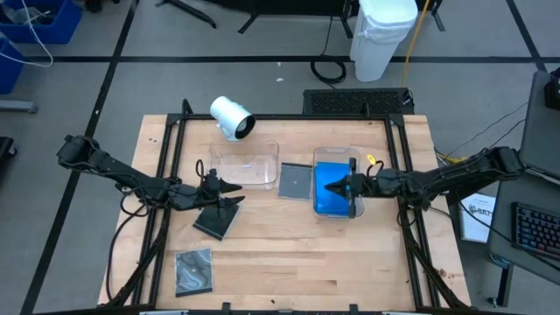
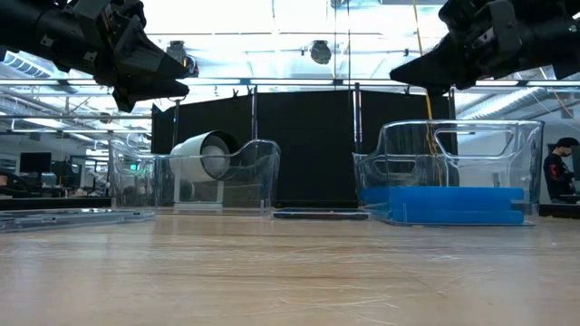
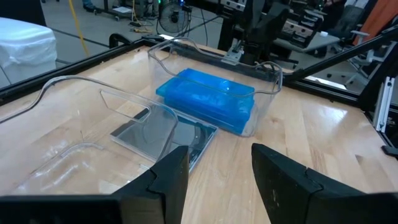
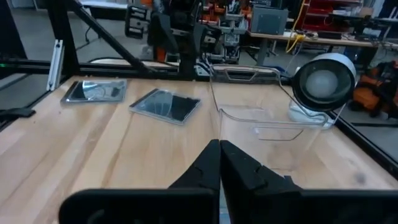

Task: Pick & place jewel cases by type
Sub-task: Put the top right black cd case into the left transparent bin

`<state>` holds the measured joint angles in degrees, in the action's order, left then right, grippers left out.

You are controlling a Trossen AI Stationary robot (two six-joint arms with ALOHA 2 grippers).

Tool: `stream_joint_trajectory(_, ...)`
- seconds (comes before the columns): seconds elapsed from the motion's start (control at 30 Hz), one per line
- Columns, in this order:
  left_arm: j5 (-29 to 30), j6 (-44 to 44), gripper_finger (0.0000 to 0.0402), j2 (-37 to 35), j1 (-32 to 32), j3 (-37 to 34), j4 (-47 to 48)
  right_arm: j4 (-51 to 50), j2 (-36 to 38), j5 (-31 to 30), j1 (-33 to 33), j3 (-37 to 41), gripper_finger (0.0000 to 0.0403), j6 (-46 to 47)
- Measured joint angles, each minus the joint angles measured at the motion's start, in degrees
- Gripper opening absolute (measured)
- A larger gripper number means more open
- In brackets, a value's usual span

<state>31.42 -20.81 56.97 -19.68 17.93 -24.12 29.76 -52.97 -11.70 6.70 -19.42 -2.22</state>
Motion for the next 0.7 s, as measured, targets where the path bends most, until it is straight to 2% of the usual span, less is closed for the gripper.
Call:
stream_joint_trajectory(0.13, 0.0, 0.0, 0.0179, 0.0, 0.0, 0.0, 0.0, 3.0, -0.8, 0.4, 0.0, 0.0, 0.0001, 0.2)
stream_joint_trajectory(0.2, 0.0, 0.0, 0.0179, 0.0, 0.0, 0.0, 0.0, 4.5, -2.8, 4.3, -0.3, -1.4, 0.0, 0.1)
stream_joint_trajectory(0.27, 0.0, 0.0, 0.0179, 0.0, 0.0, 0.0, 0.0, 1.0, -5.8, 8.0, -0.8, -6.4, 0.0, 0.0)
stream_joint_trajectory(0.33, 0.0, 0.0, 0.0179, 0.0, 0.0, 0.0, 0.0, -8.2, -9.7, 8.8, -0.7, -14.2, 0.0, -0.3)
stream_joint_trajectory(0.53, 0.0, 0.0, 0.0179, 0.0, 0.0, 0.0, 0.0, -40.8, -26.8, 5.8, -2.6, -41.4, 0.0, -4.4)
stream_joint_trajectory(0.6, 0.0, 0.0, 0.0179, 0.0, 0.0, 0.0, 0.0, -48.1, -32.8, 5.6, -4.5, -47.9, 0.0, -4.5)
stream_joint_trajectory(0.7, 0.0, 0.0, 0.0179, 0.0, 0.0, 0.0, 0.0, -52.5, -41.0, 5.6, -7.3, -53.4, 0.0, -3.7)
